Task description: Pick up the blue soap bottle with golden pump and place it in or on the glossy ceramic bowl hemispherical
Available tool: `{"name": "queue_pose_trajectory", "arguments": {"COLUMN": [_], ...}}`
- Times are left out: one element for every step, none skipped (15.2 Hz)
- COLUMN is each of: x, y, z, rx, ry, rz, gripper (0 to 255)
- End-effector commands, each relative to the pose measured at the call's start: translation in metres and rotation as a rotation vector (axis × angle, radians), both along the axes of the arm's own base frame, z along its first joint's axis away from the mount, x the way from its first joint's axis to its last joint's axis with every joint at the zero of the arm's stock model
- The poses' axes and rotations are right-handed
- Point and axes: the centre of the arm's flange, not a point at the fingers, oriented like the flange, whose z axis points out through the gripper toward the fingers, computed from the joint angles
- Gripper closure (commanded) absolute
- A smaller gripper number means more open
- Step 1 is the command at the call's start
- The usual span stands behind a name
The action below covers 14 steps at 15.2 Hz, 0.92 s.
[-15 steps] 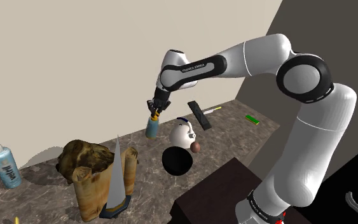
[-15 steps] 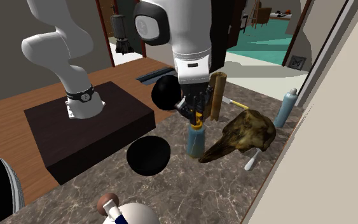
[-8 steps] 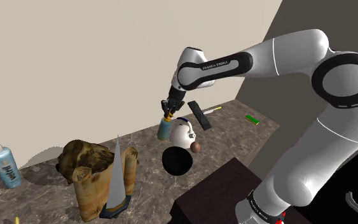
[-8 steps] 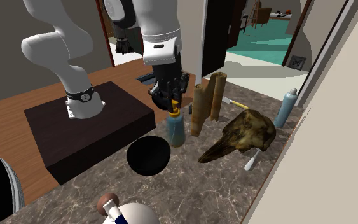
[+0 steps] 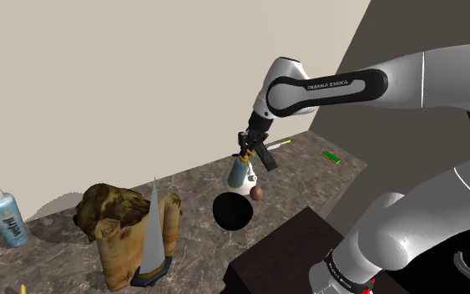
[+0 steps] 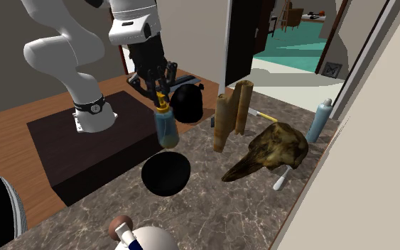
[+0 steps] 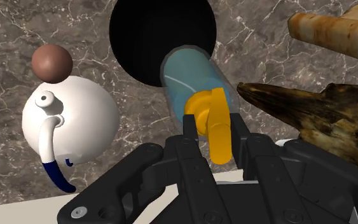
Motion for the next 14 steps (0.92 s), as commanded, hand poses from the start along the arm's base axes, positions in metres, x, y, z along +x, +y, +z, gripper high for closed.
{"name": "queue_pose_trajectory", "arguments": {"x": [-0.02,-0.02,-0.02,-0.02,-0.02,-0.02,-0.02,-0.02,-0.02,-0.02,-0.02,-0.02,-0.02,-0.02], "y": [-0.012,-0.012,-0.012,-0.012,-0.012,-0.012,-0.012,-0.012,-0.012,-0.012,-0.012,-0.012,-0.012,-0.012], "z": [0.006,0.001,-0.004,-0.009,-0.015,-0.02,-0.025,-0.03,-0.036,-0.041,-0.046,-0.052,-0.057,-0.062], "rx": [0.001,0.001,0.001,0.001,0.001,0.001,0.001,0.001,0.001,0.001,0.001,0.001,0.001,0.001], "ry": [0.0,0.0,0.0,0.0,0.0,0.0,0.0,0.0,0.0,0.0,0.0,0.0,0.0,0.0], "rz": [0.001,0.001,0.001,0.001,0.001,0.001,0.001,0.001,0.001,0.001,0.001,0.001,0.001,0.001], "gripper": [255,255,255,255,255,255,255,255,255,255,255,255,255,255]}}
